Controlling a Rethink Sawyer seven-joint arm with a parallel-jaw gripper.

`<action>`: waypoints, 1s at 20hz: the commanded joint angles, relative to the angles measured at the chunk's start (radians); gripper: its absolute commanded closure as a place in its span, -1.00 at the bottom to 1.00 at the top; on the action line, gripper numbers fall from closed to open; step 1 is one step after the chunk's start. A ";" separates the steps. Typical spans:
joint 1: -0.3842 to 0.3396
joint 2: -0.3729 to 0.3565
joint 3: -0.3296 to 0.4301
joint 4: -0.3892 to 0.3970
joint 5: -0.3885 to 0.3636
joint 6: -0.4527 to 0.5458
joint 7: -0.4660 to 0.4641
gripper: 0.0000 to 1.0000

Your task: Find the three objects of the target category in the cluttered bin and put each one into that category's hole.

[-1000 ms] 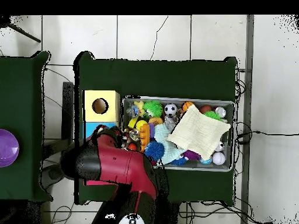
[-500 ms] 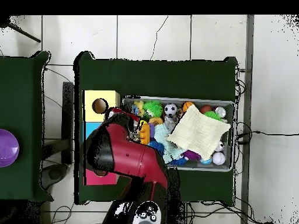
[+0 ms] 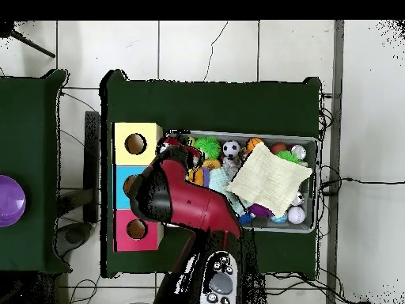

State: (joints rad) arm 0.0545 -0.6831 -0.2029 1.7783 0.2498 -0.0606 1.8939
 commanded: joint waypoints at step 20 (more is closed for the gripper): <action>0.056 0.175 0.025 -0.029 0.024 -0.196 0.197 -1.00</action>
State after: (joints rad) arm 0.0921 -0.5628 -0.1833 1.7773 0.2502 -0.1536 1.8939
